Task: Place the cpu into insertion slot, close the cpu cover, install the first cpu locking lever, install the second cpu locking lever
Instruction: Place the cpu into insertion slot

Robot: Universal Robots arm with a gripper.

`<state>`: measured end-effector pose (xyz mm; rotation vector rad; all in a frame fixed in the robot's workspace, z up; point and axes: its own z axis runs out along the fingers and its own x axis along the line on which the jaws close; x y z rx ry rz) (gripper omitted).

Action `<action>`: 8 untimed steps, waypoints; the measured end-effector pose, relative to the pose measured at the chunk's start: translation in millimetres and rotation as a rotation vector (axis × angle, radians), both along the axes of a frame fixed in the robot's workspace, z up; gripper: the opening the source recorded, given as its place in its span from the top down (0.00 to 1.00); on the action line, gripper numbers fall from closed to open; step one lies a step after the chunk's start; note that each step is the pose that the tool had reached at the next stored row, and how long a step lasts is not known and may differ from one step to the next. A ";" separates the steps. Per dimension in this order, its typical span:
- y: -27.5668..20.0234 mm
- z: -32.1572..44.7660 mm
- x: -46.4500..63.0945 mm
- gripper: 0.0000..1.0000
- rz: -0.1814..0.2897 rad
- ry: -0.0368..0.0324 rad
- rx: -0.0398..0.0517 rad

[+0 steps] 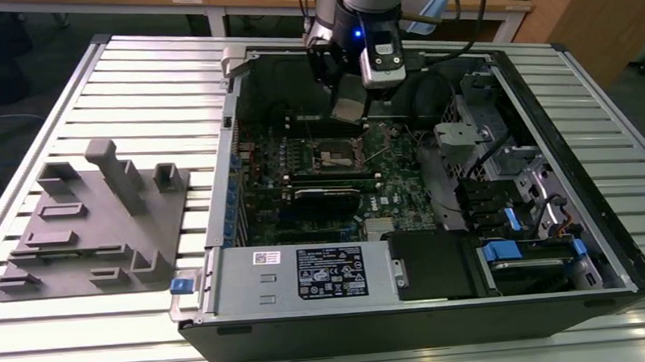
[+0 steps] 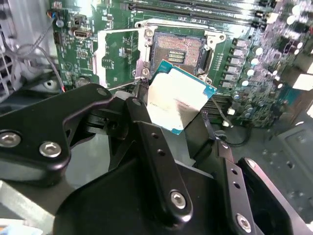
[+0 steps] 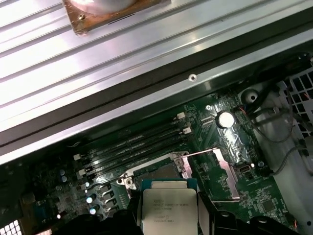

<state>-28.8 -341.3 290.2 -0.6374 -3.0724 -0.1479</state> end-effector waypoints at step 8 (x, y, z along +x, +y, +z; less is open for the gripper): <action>0.0 0.0 0.0 0.46 -0.007 0.0000 0.0000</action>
